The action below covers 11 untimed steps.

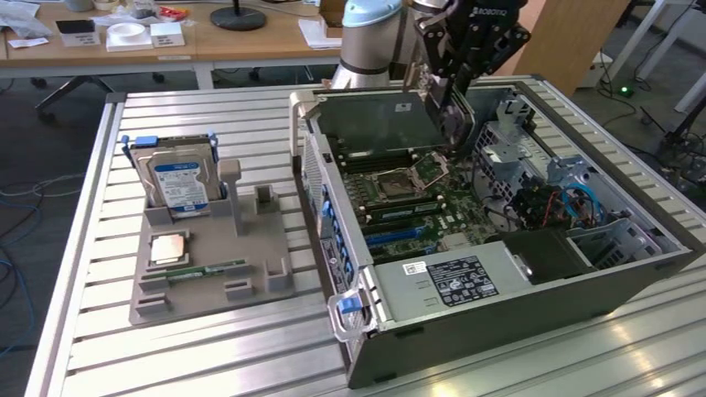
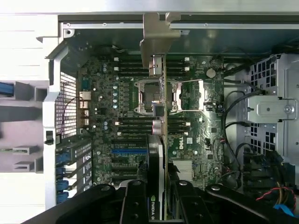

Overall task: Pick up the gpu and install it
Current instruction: 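Pick up the gpu and move the gpu toward the slot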

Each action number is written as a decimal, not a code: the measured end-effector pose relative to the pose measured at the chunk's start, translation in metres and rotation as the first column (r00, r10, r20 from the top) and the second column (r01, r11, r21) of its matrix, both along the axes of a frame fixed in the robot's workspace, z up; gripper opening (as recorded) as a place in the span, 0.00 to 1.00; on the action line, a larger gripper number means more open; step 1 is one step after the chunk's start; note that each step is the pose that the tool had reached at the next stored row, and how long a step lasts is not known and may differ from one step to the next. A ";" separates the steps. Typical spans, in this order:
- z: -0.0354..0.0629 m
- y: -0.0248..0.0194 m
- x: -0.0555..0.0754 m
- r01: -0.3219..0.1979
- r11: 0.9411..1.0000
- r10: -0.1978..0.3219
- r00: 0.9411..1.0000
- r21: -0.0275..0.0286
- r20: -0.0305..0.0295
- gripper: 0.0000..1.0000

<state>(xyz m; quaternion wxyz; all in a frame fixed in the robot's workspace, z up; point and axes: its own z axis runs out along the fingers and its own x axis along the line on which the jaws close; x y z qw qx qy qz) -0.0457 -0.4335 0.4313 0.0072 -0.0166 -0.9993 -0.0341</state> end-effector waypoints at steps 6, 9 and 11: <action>0.0000 0.0000 0.015 0.000 1.000 0.000 1.000 0.000 0.000 0.26; 0.0000 0.0000 0.017 0.000 1.000 0.000 1.000 0.000 0.000 0.26; 0.0000 0.0000 0.017 0.000 1.000 0.000 1.000 0.000 0.000 0.26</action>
